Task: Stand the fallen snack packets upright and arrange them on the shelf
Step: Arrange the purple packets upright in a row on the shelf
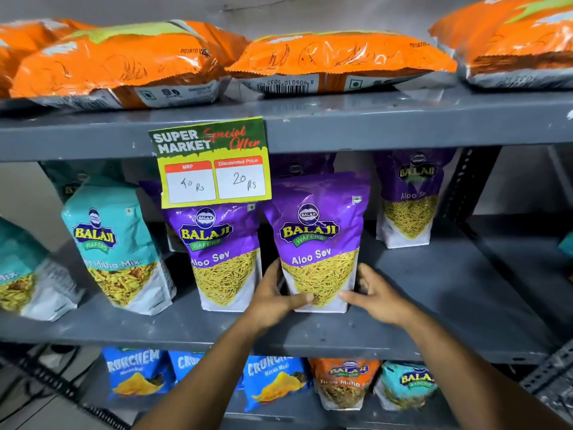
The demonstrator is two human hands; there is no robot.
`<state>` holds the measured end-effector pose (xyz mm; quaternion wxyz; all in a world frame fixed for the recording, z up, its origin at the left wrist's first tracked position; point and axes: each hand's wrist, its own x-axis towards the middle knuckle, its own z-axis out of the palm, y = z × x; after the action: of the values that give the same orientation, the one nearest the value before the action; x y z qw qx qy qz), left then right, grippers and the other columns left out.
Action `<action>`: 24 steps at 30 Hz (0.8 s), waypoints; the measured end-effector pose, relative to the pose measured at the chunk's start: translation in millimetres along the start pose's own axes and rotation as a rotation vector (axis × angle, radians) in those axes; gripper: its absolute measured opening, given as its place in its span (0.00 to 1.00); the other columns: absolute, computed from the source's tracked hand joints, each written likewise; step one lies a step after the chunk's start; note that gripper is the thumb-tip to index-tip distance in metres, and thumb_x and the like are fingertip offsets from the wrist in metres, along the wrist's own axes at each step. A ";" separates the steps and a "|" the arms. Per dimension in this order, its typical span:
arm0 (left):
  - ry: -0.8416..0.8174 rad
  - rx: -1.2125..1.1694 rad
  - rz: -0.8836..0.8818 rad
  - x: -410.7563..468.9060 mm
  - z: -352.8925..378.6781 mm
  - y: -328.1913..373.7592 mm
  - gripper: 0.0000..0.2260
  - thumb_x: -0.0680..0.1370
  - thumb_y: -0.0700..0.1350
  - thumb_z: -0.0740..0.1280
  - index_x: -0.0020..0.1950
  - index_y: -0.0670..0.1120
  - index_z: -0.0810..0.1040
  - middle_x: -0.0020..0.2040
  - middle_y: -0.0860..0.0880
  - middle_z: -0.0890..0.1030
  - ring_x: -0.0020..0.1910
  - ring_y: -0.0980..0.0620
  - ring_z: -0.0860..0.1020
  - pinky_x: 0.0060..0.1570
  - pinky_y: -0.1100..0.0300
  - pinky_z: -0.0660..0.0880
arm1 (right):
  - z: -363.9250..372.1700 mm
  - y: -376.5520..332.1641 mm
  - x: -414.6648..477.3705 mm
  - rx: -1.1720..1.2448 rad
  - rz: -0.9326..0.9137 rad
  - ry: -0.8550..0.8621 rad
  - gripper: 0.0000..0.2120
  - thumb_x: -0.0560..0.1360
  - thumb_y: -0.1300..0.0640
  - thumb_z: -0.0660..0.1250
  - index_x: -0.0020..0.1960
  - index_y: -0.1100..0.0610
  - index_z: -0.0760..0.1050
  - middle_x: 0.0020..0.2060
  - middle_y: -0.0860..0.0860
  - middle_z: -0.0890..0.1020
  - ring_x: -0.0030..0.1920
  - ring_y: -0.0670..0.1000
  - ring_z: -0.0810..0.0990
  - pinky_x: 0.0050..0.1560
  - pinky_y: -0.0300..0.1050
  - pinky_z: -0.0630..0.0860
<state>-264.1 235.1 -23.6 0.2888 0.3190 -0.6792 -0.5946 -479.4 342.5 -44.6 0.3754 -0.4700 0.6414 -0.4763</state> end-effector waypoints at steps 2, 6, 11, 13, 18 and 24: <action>-0.063 0.022 0.007 4.6 -4.3 -4.5 0.31 0.67 0.39 0.78 0.66 0.51 0.72 0.62 0.54 0.82 0.62 0.56 0.78 0.56 0.66 0.76 | 0.2 1.0 0.6 -0.007 0.014 0.002 0.19 0.72 0.64 0.72 0.60 0.53 0.71 0.61 0.56 0.81 0.63 0.53 0.79 0.68 0.51 0.73; -0.053 0.043 -0.015 8.1 -6.6 -9.8 0.19 0.66 0.42 0.78 0.50 0.60 0.77 0.48 0.63 0.84 0.49 0.64 0.81 0.45 0.72 0.75 | 8.7 1.2 -7.1 -0.122 0.015 0.043 0.27 0.63 0.48 0.78 0.59 0.40 0.71 0.57 0.40 0.83 0.58 0.40 0.80 0.59 0.43 0.76; -0.074 0.040 -0.025 13.7 -10.3 -13.0 0.22 0.65 0.47 0.79 0.56 0.56 0.77 0.55 0.57 0.84 0.55 0.59 0.81 0.50 0.66 0.76 | 22.0 9.2 -3.6 -0.191 -0.005 0.183 0.35 0.55 0.32 0.77 0.58 0.34 0.68 0.56 0.34 0.82 0.55 0.36 0.81 0.55 0.47 0.81; -0.077 0.038 -0.019 15.2 -8.9 -13.8 0.25 0.64 0.47 0.79 0.59 0.54 0.76 0.57 0.54 0.84 0.57 0.56 0.82 0.51 0.65 0.77 | 21.7 12.0 -3.8 -0.210 -0.020 0.207 0.33 0.55 0.31 0.76 0.57 0.34 0.69 0.55 0.35 0.82 0.54 0.36 0.81 0.55 0.49 0.81; -0.085 0.032 -0.012 25.1 16.5 -11.0 0.25 0.66 0.40 0.78 0.60 0.46 0.76 0.55 0.48 0.85 0.56 0.48 0.83 0.55 0.57 0.78 | -3.5 13.8 -13.4 -0.259 0.001 0.220 0.33 0.58 0.35 0.76 0.59 0.40 0.69 0.56 0.39 0.82 0.55 0.40 0.81 0.55 0.48 0.80; -0.096 0.050 -0.014 38.7 91.9 1.2 0.33 0.58 0.46 0.80 0.60 0.41 0.75 0.58 0.40 0.83 0.59 0.40 0.81 0.61 0.42 0.76 | -67.5 25.5 -44.2 -0.183 0.032 0.243 0.25 0.65 0.50 0.78 0.57 0.42 0.70 0.54 0.35 0.82 0.54 0.38 0.82 0.51 0.32 0.77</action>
<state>-359.4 262.5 -33.6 0.2439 0.3018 -0.7047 -0.5940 -536.1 405.1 -49.8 0.2581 -0.4307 0.7303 -0.4632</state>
